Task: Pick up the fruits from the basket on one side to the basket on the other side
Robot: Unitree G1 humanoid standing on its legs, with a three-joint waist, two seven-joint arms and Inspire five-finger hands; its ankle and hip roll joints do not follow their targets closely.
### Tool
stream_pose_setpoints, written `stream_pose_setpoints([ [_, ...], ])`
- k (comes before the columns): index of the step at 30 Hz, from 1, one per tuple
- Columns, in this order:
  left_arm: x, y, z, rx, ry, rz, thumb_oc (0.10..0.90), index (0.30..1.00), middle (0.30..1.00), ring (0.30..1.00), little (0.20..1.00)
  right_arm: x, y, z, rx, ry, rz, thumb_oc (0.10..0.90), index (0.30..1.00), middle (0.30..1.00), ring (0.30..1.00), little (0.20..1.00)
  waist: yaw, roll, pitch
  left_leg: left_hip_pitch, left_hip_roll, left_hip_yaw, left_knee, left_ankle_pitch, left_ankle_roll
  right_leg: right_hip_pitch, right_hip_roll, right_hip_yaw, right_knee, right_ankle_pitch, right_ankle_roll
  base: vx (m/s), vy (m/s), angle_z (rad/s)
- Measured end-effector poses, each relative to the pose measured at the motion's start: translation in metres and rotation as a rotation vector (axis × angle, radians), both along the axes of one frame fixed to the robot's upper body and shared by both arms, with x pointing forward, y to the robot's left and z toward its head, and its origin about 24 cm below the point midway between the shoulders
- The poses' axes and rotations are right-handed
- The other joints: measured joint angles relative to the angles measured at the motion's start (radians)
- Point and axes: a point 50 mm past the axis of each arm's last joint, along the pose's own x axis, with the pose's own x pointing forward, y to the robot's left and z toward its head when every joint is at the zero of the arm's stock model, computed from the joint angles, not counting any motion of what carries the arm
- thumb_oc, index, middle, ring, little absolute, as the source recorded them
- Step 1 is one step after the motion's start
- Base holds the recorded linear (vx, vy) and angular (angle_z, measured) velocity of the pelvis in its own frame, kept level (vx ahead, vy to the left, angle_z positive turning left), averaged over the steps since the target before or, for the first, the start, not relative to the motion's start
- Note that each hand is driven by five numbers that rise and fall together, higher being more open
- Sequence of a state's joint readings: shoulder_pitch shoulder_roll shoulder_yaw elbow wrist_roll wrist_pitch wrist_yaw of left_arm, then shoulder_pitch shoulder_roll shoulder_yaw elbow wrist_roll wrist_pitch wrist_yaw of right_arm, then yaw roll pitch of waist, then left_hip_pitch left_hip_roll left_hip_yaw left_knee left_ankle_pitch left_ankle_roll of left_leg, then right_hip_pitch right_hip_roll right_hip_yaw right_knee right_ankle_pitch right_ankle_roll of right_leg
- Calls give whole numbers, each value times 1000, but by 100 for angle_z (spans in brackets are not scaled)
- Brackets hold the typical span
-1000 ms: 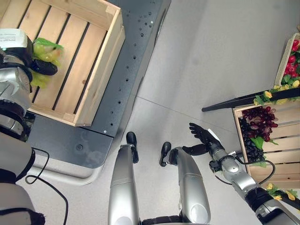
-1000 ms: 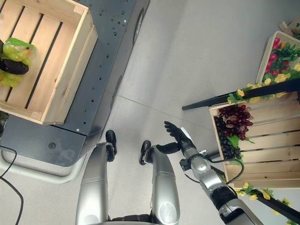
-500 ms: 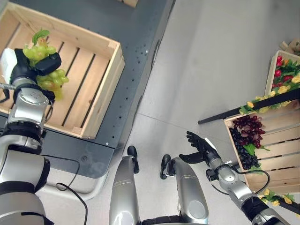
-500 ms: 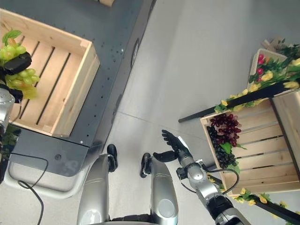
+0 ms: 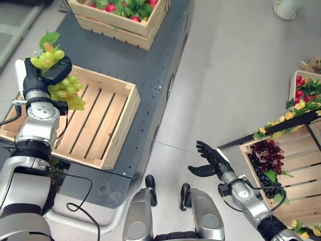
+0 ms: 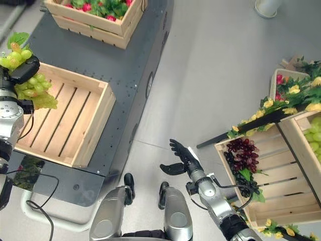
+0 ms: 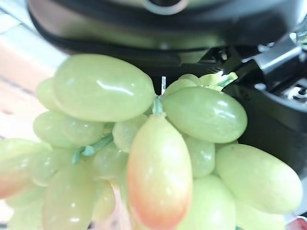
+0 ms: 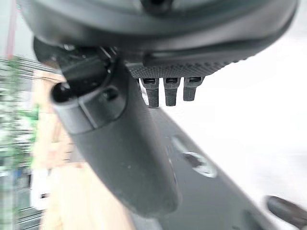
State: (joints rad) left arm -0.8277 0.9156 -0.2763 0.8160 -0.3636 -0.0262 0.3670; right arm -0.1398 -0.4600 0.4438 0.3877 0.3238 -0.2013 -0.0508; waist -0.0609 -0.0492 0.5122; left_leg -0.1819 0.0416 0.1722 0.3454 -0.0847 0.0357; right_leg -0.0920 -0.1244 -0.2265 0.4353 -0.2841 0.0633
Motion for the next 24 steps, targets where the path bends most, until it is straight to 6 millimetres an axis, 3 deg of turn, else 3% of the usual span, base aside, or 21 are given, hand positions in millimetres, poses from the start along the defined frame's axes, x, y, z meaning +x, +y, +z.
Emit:
stream_pose_setpoints([
  [3, 0, -5, 2, 33, -11, -27, 400, 300, 300, 300, 300, 8, 1, 9, 9, -35, 8, 800, 900, 900, 900, 900, 5, 17, -8, 81, -11, -1, -80, 25, -2, 76, 5, -4, -67, 18, 4, 29, -138, 4],
  [6, -3, -10, -6, 120, 6, -62, 400, 300, 300, 300, 300, 8, 3, 12, 23, -40, 42, 800, 900, 900, 900, 900, 10, 39, -98, 106, -8, -3, -147, 38, -12, 109, 22, -6, -153, 42, 2, 45, -131, 0],
  [11, 3, -36, -7, 283, 28, -188, 400, 300, 300, 300, 300, 9, 5, 15, 74, -35, 72, 800, 900, 900, 900, 900, 24, 51, -181, 208, -29, -18, -297, 87, -14, 189, 27, -8, -243, 58, 10, -7, -138, 10],
  [14, 7, -54, -7, 333, 24, -282, 400, 300, 300, 300, 300, 14, 8, 22, 109, -56, 88, 800, 900, 900, 900, 900, 21, 69, -200, 258, -16, -27, -373, 121, -10, 154, 33, 0, -152, 58, 12, -34, -101, 1],
  [15, 9, -62, -12, 332, 36, -320, 400, 300, 300, 300, 300, 16, 8, 26, 116, -65, 97, 800, 900, 900, 900, 900, 19, 92, -211, 270, 9, -31, -397, 132, -17, 102, 41, 0, -111, 36, -14, -44, -85, -11],
  [16, 11, -69, -15, 332, 44, -356, 400, 300, 300, 300, 300, 18, 11, 31, 149, -76, 107, 800, 900, 900, 900, 900, 24, 78, -230, 272, 0, -28, -404, 135, -20, 114, 33, 3, -292, 111, -9, -52, -81, 2],
  [17, 12, -73, -16, 335, 51, -378, 400, 300, 300, 300, 300, 20, 12, 36, 159, -90, 117, 800, 900, 900, 900, 900, 16, 75, -234, 281, -5, -35, -421, 140, -28, 131, 28, 4, -340, 201, 25, -54, -45, 18],
  [18, 12, -81, -17, 351, 65, -429, 400, 300, 300, 300, 300, 25, 12, 43, 183, -109, 125, 800, 900, 900, 900, 900, 8, 79, -240, 286, -3, -46, -434, 149, -32, 167, 43, 2, -407, 233, 23, -69, -39, 18],
  [20, 12, -88, -16, 362, 59, -477, 400, 300, 300, 300, 300, 33, 14, 53, 193, -133, 139, 800, 900, 900, 900, 900, 6, 78, -240, 287, 6, -44, -434, 149, -33, 194, 54, 2, -471, 266, 18, -58, -31, -1],
  [21, 14, -96, -15, 378, 73, -527, 400, 300, 300, 300, 300, 45, 16, 68, 217, -148, 163, 800, 900, 900, 900, 900, -2, 79, -241, 282, 6, -43, -434, 152, -37, 209, 59, 2, -515, 294, 15, -21, -20, -5],
  [24, 16, -106, -17, 404, 116, -609, 400, 300, 300, 300, 300, 60, 23, 90, 273, -163, 212, 800, 900, 900, 900, 900, -13, 79, -241, 283, 4, -29, -434, 152, -38, 209, 61, 7, -522, 302, 14, 1, -27, -11],
])
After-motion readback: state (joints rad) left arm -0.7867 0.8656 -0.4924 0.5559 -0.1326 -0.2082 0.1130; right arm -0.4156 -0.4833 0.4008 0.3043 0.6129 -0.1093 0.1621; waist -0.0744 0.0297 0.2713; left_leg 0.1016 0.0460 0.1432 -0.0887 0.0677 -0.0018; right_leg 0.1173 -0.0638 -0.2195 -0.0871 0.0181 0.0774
